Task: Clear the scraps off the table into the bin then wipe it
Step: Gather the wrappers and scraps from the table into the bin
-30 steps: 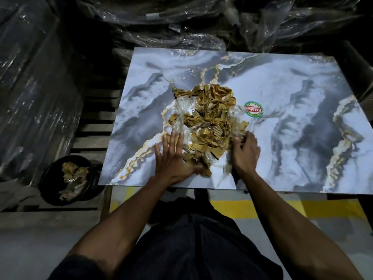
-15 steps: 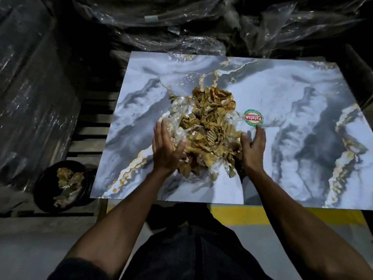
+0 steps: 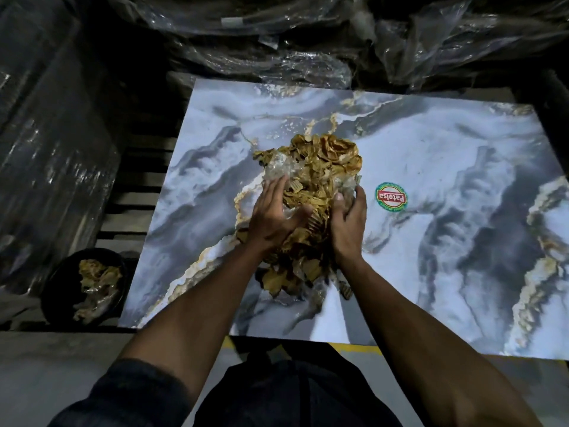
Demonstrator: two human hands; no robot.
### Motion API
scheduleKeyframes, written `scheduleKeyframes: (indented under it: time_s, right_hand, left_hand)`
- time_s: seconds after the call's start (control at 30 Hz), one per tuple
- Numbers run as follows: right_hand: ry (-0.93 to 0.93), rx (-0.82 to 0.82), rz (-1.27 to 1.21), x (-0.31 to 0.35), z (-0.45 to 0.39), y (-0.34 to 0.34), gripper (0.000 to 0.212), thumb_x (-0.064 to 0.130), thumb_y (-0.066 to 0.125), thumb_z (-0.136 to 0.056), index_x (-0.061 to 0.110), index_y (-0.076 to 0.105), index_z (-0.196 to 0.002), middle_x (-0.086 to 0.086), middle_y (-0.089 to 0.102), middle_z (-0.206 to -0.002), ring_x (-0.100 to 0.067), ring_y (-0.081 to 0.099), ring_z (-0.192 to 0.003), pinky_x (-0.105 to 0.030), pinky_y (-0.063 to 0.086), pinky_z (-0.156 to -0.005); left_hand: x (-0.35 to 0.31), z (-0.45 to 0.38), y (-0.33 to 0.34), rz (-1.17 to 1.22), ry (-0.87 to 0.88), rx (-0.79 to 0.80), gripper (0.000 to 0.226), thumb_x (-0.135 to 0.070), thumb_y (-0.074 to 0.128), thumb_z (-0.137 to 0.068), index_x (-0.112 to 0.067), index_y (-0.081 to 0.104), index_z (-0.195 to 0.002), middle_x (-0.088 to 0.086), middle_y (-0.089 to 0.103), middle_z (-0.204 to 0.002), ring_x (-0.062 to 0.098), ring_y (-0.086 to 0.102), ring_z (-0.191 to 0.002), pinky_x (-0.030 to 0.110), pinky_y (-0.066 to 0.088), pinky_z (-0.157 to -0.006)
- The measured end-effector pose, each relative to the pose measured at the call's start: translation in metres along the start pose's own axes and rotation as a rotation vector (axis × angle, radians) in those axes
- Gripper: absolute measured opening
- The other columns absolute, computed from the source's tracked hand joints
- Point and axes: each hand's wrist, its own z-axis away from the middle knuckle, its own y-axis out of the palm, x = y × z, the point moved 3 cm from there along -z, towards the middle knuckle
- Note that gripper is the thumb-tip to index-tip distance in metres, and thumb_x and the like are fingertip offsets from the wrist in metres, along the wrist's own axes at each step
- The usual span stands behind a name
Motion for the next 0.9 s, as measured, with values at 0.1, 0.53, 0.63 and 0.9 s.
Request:
scheduleKeyframes:
  time_s: [0.1,0.53,0.63,0.9]
  right_hand:
    - [-0.012,0.014,-0.048,0.005,-0.006,0.01,0.069,0.055,0.036,-0.09,0.02,0.031,-0.148,-0.005,0.038,-0.152,-0.021,0.035,-0.139,-0.044,0.031,-0.114]
    - [0.007,0.083,-0.346,0.026,-0.009,0.031,0.053,0.045,0.038,-0.093,0.024,0.04,-0.142,0.009,0.044,-0.143,-0.006,0.041,-0.132,-0.029,0.034,-0.111]
    - [0.034,0.089,-0.457,0.031,-0.01,0.036,0.053,0.043,0.04,-0.093,0.019,0.043,-0.141,0.006,0.045,-0.144,-0.005,0.041,-0.133,-0.02,0.034,-0.107]
    - [0.013,0.092,-0.59,0.051,-0.007,0.036,0.043,0.036,0.041,-0.094,0.023,0.045,-0.135,0.004,0.046,-0.14,-0.008,0.041,-0.133,-0.016,0.036,-0.104]
  left_hand:
    - [0.001,-0.005,0.011,0.129,-0.005,-0.088,0.107,-0.093,0.027,-0.069,-0.022,0.028,-0.149,0.006,0.034,-0.154,0.023,0.031,-0.142,0.048,0.028,-0.115]
    - [-0.028,-0.018,0.031,0.56,-0.181,-0.258,0.068,-0.056,0.039,-0.087,-0.02,0.041,-0.145,0.003,0.04,-0.152,0.015,0.036,-0.139,0.041,0.031,-0.114]
    - [-0.032,-0.02,0.029,0.614,-0.222,-0.271,0.068,-0.054,0.038,-0.087,-0.019,0.043,-0.144,0.003,0.039,-0.152,0.014,0.035,-0.14,0.04,0.03,-0.115]
    - [-0.047,-0.016,0.018,0.754,-0.258,-0.303,0.061,-0.045,0.047,-0.084,-0.018,0.051,-0.137,0.002,0.047,-0.145,0.014,0.044,-0.132,0.036,0.034,-0.113]
